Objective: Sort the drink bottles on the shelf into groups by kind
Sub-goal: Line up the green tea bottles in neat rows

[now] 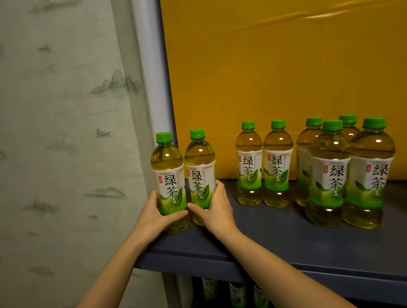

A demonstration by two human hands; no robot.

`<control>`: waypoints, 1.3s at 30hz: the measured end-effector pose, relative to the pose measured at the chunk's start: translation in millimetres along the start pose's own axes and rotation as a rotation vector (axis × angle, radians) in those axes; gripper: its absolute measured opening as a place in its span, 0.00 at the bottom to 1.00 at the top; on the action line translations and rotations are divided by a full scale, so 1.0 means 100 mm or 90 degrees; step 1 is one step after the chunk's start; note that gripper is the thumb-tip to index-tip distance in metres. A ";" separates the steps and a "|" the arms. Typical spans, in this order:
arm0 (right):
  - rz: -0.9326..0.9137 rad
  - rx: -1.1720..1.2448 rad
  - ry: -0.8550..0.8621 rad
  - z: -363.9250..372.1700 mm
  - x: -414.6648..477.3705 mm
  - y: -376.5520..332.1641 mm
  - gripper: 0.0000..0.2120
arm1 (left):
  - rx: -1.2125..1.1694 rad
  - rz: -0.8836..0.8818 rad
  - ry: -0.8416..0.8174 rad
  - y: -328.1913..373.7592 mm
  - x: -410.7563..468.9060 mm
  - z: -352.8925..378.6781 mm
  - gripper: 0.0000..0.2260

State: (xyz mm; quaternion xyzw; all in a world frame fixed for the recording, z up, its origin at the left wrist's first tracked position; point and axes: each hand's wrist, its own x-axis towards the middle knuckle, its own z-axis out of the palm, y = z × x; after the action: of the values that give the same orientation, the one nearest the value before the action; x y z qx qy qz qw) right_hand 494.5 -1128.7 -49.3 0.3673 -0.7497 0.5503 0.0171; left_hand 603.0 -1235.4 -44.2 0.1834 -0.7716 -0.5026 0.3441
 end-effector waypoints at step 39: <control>-0.003 -0.141 0.125 -1.53 -0.31 0.54 0.33 | 0.012 0.101 -0.186 0.32 0.22 1.32 0.31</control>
State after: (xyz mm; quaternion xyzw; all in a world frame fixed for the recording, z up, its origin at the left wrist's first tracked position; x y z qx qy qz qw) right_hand 428.8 -976.8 -46.0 0.3097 -0.7996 0.4973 0.1320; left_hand 495.6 -1150.0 -41.9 0.0498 -0.8301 -0.4880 0.2651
